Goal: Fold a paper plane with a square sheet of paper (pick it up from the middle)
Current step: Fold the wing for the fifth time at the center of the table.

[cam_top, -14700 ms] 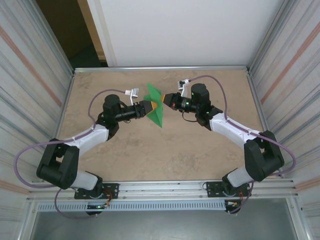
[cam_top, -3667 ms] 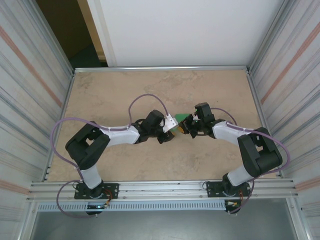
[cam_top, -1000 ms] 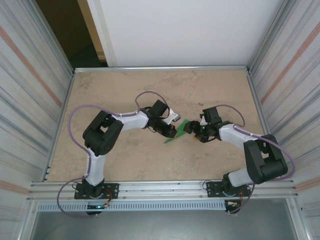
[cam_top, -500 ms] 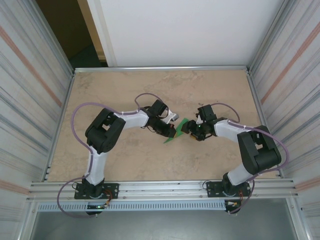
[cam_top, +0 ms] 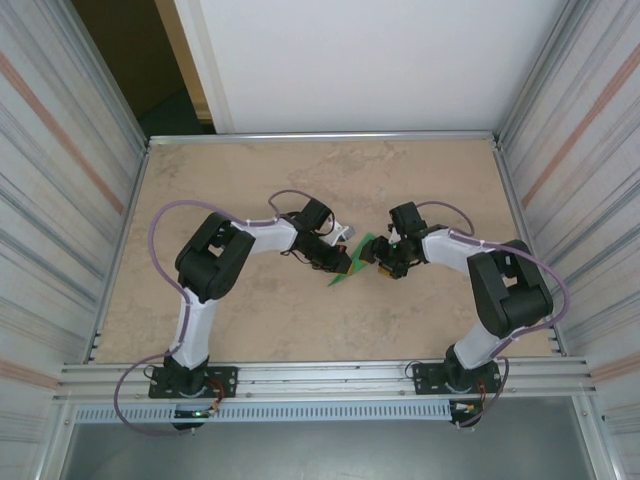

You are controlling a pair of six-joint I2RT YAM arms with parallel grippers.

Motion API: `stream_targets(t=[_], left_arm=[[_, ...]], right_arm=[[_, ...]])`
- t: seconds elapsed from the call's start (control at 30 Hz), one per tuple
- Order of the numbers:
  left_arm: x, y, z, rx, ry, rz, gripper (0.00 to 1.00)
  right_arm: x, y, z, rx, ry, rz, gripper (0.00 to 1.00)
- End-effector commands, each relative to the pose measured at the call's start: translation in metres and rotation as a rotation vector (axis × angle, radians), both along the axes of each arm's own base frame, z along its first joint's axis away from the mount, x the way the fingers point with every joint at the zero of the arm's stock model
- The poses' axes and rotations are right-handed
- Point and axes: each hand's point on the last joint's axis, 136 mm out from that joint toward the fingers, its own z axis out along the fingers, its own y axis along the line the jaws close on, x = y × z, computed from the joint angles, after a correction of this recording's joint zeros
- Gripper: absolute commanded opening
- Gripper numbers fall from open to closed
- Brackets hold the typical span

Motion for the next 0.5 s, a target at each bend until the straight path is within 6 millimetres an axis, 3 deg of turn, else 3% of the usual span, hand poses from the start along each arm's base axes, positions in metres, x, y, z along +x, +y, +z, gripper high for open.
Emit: stream_targets(t=[0.0, 0.23, 0.33, 0.47], left_arm=[[0.001, -0.001, -0.001, -0.005, 0.037, 0.009, 0.03], [0.003, 0.001, 0.011, -0.02, 0.019, 0.016, 0.1], [0.005, 0.0, 0.032, -0.047, -0.027, 0.025, 0.16], [0.005, 0.006, 0.043, -0.039, -0.07, 0.047, 0.23]], right_arm=[[0.001, -0.008, -0.026, -0.083, 0.044, -0.037, 0.6], [-0.003, -0.013, -0.043, -0.126, 0.109, -0.064, 0.59], [-0.004, -0.014, -0.047, -0.139, 0.126, -0.069, 0.59], [-0.004, -0.013, -0.049, -0.142, 0.134, -0.066, 0.6]])
